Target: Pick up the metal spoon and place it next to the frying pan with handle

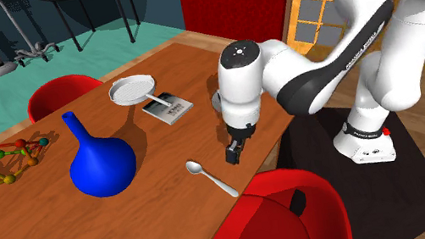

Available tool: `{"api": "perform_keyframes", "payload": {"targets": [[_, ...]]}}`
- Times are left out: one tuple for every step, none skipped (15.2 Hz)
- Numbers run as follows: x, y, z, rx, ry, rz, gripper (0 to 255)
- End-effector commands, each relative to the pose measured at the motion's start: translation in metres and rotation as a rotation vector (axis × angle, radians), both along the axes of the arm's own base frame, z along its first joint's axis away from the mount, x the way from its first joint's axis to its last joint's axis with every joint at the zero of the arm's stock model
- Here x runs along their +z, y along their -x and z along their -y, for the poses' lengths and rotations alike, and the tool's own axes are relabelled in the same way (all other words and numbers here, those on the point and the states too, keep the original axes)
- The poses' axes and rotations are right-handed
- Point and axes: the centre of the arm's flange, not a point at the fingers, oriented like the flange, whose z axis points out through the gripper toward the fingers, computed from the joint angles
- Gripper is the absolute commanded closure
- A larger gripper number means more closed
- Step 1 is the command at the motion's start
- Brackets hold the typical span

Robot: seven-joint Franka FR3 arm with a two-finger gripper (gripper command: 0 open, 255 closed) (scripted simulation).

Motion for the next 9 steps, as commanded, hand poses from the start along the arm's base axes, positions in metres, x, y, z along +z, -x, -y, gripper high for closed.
{"api": "perform_keyframes", "payload": {"targets": [[-0.010, -0.015, -0.016, -0.033, 0.007, 0.018, 0], [-0.015, -0.024, -0.024, -0.047, 0.011, 0.026, 0], [-0.020, -0.032, -0.033, -0.062, 0.015, 0.034, 0], [-0.025, -0.041, -0.041, -0.076, 0.019, 0.042, 0], [-0.030, -0.049, -0.050, -0.091, 0.022, 0.050, 0], [-0.035, -0.058, -0.058, -0.106, 0.026, 0.058, 0], [-0.041, -0.067, -0.066, -0.120, 0.030, 0.066, 0], [-0.044, -0.074, -0.072, -0.131, 0.033, 0.072, 0], [-0.049, -0.074, -0.071, -0.131, 0.033, 0.072, 0]]}}
